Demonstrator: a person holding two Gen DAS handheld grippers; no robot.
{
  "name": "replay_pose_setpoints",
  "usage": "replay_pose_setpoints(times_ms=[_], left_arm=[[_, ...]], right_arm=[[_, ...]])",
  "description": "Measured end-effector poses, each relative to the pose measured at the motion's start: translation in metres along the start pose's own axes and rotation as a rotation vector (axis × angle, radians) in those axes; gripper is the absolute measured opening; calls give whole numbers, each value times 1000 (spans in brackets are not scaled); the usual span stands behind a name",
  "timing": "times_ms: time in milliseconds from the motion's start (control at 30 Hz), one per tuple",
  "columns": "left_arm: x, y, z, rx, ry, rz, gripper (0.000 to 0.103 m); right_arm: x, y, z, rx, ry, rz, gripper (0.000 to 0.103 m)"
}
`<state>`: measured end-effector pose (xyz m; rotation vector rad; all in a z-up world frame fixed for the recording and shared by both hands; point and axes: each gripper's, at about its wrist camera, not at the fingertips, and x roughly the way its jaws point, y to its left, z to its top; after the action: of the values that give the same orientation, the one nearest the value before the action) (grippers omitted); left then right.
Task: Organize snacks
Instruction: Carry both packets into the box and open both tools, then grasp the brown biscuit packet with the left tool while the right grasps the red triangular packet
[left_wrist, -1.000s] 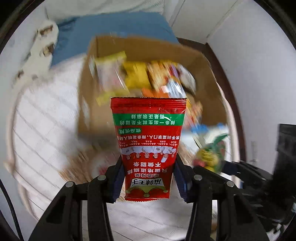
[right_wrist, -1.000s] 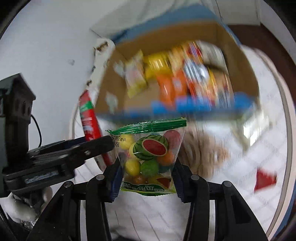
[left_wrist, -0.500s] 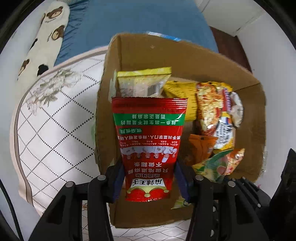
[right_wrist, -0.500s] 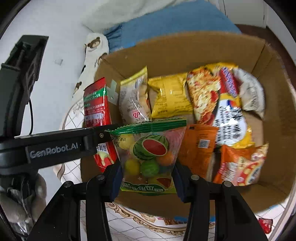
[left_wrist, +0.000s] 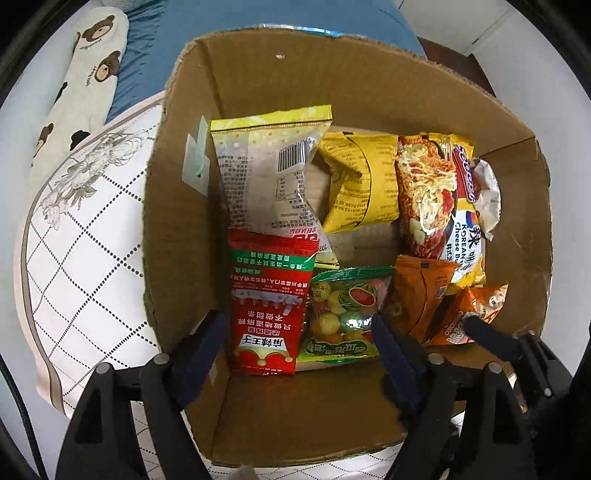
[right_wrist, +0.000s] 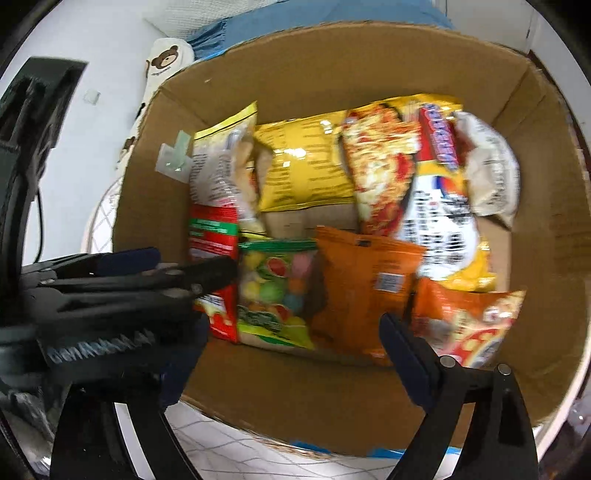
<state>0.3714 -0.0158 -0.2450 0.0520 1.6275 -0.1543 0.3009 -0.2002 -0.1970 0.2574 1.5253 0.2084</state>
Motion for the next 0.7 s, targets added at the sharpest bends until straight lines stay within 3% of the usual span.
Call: replay_pose_setpoints(times_ms=[333, 700], left_arm=[[-13, -2, -14, -19, -84, 22, 80], [-67, -15, -66, 1, -314, 33, 80]], right_arm=[[-28, -31, -7, 30, -61, -100, 95], [-84, -25, -29, -44, -225, -206, 95]])
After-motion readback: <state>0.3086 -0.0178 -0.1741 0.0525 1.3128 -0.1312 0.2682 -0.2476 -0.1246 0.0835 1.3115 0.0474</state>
